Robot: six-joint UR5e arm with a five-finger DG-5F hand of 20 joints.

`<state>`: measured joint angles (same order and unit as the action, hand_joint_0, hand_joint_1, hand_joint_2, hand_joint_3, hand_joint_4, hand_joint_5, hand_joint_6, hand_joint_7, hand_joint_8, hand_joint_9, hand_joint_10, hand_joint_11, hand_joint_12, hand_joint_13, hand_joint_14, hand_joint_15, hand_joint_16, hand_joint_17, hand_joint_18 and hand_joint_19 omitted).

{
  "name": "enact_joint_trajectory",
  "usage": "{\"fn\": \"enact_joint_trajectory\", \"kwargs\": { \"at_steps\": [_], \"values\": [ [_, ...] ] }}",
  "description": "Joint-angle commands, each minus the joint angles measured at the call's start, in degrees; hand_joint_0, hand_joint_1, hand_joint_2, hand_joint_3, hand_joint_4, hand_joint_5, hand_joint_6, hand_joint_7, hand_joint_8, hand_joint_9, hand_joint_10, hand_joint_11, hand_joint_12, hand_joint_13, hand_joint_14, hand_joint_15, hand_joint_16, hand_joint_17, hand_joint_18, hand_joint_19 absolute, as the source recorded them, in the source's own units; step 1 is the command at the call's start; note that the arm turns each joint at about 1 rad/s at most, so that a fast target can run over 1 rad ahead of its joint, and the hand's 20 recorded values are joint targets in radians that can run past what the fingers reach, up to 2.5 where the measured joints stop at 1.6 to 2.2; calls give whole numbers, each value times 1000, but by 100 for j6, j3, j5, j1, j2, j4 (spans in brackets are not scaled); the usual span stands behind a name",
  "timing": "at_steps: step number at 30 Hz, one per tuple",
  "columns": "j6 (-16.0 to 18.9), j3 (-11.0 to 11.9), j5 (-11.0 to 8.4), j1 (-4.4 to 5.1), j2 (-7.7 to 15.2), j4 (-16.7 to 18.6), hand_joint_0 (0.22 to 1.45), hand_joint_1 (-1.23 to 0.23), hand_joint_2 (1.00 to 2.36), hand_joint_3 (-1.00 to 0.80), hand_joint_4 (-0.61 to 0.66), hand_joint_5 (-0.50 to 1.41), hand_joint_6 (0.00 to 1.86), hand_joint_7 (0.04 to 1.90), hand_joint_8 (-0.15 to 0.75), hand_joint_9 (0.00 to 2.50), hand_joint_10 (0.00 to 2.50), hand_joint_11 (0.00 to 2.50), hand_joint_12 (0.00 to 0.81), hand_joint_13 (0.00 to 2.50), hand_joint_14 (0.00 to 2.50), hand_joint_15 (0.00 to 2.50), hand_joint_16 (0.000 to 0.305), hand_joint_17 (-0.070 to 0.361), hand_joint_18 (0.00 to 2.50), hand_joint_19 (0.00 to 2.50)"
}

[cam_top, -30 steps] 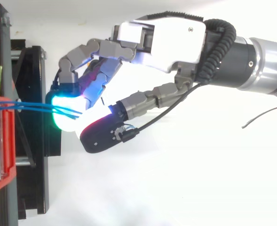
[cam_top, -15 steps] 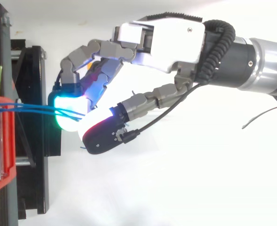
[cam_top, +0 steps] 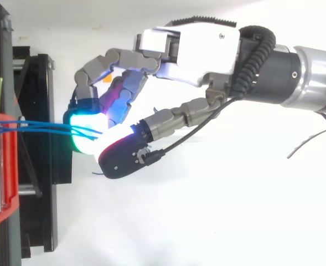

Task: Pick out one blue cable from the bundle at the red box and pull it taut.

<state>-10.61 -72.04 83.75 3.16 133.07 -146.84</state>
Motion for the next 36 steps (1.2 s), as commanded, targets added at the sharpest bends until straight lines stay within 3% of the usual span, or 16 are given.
{"fn": "enact_joint_trajectory", "kwargs": {
  "at_steps": [1,4,9,15,22,28,32,36],
  "values": [
    [6,6,1,0,0,-2,680,-799,1023,-163,-99,-172,911,1336,271,1092,23,648,328,848,14,338,47,105,730,590],
    [6,6,1,0,0,-2,741,-873,1022,-209,-139,-189,924,1380,270,1068,25,652,321,835,14,335,46,104,721,575],
    [6,-3,1,0,0,-2,817,-900,1002,-477,-126,-191,926,1343,246,1079,25,658,313,834,13,321,45,102,727,559],
    [6,6,1,0,0,15,816,-912,1000,-500,-110,-182,931,1305,238,1119,25,656,306,869,14,328,44,99,753,539],
    [6,-3,1,0,0,24,768,-911,1000,-500,-75,-172,930,1346,246,1164,24,679,309,900,14,332,43,98,781,543],
    [6,-3,1,0,0,15,737,-934,1000,-500,-38,-167,930,1267,245,1175,26,685,307,907,14,343,43,97,781,550],
    [6,-3,1,0,0,24,617,-921,1000,-500,30,-161,928,1111,243,1177,24,681,309,904,15,349,43,97,780,559],
    [6,-3,1,0,0,24,525,-834,1000,-500,80,-158,898,1104,253,1166,24,663,324,905,14,353,46,103,799,565]
  ]
}}
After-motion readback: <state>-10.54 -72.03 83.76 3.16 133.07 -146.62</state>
